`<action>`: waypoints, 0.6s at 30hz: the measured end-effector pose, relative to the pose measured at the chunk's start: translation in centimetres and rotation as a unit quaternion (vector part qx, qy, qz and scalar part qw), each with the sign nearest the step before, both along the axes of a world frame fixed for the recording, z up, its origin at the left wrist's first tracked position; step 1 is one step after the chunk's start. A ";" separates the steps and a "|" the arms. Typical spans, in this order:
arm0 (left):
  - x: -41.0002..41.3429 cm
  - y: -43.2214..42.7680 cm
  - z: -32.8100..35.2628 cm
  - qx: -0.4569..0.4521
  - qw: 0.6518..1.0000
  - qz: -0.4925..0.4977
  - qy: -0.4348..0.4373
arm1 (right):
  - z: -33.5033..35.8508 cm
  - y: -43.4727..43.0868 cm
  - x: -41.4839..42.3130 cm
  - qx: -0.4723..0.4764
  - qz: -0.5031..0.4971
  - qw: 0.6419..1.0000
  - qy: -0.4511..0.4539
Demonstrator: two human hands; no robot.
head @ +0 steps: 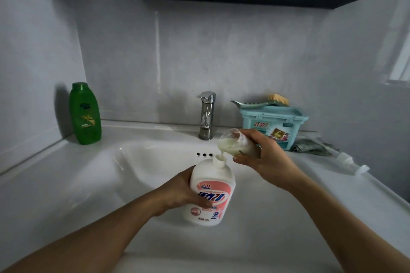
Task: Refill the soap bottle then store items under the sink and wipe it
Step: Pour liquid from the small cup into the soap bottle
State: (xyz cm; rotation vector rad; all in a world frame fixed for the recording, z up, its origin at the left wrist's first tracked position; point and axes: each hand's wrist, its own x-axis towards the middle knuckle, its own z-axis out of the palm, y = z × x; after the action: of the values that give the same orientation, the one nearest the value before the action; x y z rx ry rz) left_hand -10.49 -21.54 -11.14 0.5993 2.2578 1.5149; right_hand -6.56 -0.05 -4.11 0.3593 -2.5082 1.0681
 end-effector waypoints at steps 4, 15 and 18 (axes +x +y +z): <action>0.0 0.0 -0.1 -0.002 1.000 -0.003 0.001 | -0.1 0.0 -0.1 0.003 -0.004 1.000 -0.002; -0.2 -0.1 -0.2 -0.007 1.000 0.003 -0.003 | -0.4 0.1 -0.4 0.000 -0.002 1.000 -0.008; -0.2 -0.1 -0.2 -0.007 1.000 0.002 -0.005 | -0.4 0.1 -0.3 0.003 -0.004 1.000 -0.009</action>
State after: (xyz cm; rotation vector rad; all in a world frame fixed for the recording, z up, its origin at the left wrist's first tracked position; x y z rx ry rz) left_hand -10.66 -21.62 -11.36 0.5824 2.2600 1.5004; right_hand -6.87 0.03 -4.49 0.3443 -2.5264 1.0652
